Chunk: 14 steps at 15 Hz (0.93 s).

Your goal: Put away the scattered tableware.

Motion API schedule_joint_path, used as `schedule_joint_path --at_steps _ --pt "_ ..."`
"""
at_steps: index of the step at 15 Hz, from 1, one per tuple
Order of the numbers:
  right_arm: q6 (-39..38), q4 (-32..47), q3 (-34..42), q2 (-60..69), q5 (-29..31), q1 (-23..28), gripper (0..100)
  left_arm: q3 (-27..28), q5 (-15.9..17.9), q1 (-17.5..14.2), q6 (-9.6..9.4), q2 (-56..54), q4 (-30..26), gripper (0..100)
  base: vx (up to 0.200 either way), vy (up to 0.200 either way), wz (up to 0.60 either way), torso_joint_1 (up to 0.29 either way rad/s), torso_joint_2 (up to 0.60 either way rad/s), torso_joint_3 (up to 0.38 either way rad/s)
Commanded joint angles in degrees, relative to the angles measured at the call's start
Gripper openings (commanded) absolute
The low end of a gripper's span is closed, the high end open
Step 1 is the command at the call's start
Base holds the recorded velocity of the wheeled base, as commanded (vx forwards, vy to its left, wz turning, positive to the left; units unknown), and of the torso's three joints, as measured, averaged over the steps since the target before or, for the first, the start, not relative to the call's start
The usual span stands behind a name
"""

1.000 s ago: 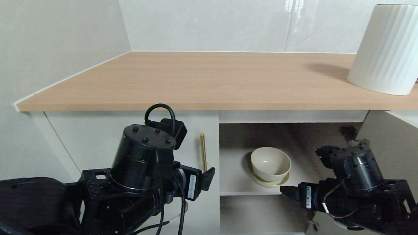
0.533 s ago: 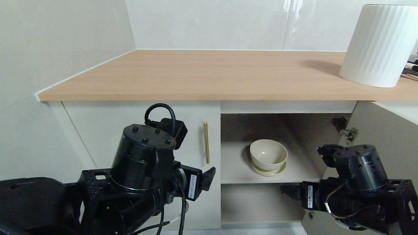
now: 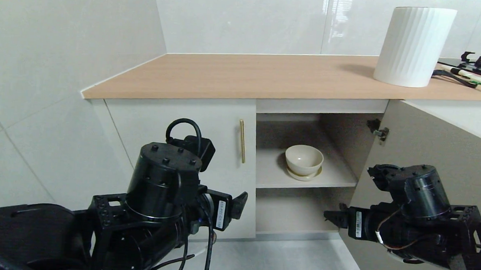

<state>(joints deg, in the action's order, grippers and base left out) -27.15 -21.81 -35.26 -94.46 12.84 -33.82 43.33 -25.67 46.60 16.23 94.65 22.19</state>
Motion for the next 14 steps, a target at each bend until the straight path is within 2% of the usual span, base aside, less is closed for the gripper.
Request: schedule_joint_path --at_steps 1,11,14 --pt "-0.01 0.01 0.01 0.07 0.08 -0.02 100 0.00 -0.08 -0.02 0.03 -0.17 0.05 100 -0.200 0.000 0.00 0.002 0.00 0.002" --pt "0.08 0.01 0.10 0.51 0.08 -0.02 100 0.00 -0.08 -0.02 0.03 -0.17 0.05 100 -0.200 0.000 0.00 0.001 0.00 0.004" --pt "0.25 0.10 0.89 2.18 -0.09 -0.11 100 0.00 0.01 -0.02 -0.05 0.10 0.05 100 0.000 0.000 0.00 0.000 0.00 0.000"
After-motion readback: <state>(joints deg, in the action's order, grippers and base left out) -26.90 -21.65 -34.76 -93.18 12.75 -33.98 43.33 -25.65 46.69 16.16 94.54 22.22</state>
